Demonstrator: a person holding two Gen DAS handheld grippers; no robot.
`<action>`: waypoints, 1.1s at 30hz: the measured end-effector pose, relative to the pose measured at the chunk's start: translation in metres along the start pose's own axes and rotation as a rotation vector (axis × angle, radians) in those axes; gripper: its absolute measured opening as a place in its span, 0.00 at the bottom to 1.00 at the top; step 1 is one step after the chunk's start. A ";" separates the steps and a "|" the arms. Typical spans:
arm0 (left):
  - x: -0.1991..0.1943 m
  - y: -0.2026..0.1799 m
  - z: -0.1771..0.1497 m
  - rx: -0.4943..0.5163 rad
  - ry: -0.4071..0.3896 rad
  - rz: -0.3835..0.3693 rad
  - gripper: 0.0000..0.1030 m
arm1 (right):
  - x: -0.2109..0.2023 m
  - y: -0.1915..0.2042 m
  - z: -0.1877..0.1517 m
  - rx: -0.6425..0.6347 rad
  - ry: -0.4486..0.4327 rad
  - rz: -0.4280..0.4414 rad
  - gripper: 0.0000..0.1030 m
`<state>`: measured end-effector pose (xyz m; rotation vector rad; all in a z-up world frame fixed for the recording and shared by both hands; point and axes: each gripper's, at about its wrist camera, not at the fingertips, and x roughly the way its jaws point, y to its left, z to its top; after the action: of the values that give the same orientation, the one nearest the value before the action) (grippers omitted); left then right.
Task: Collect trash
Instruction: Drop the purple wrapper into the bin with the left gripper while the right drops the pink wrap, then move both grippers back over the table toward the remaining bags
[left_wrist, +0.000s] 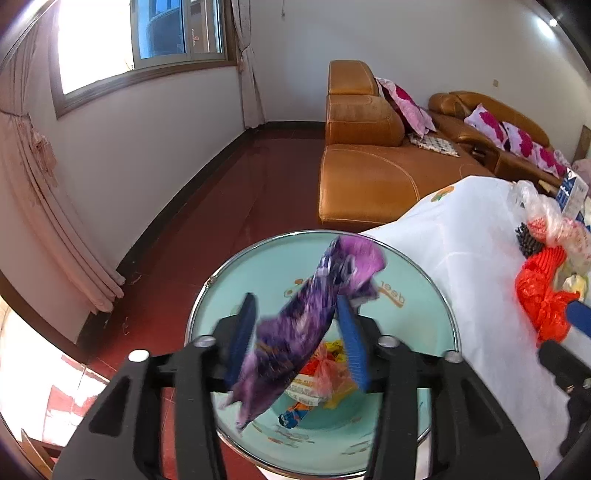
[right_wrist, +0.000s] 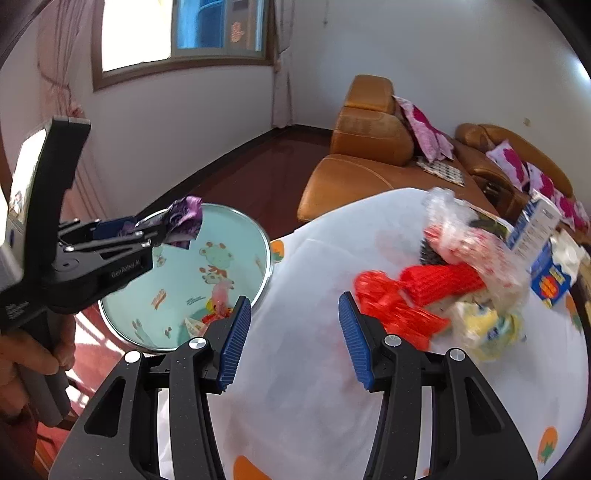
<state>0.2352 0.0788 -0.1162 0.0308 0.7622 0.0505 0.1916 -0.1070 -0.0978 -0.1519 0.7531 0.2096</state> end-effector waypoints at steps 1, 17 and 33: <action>-0.002 -0.001 0.000 0.001 -0.006 0.006 0.62 | -0.002 -0.003 -0.001 0.009 -0.003 -0.001 0.48; -0.042 -0.029 -0.018 0.009 -0.027 -0.011 0.94 | -0.064 -0.064 -0.034 0.172 -0.158 -0.226 0.92; -0.053 -0.084 -0.047 0.069 0.029 -0.123 0.94 | -0.088 -0.153 -0.101 0.341 -0.043 -0.383 0.92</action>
<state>0.1674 -0.0072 -0.1173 0.0487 0.7937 -0.0924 0.0996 -0.2882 -0.1000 0.0341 0.6927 -0.2784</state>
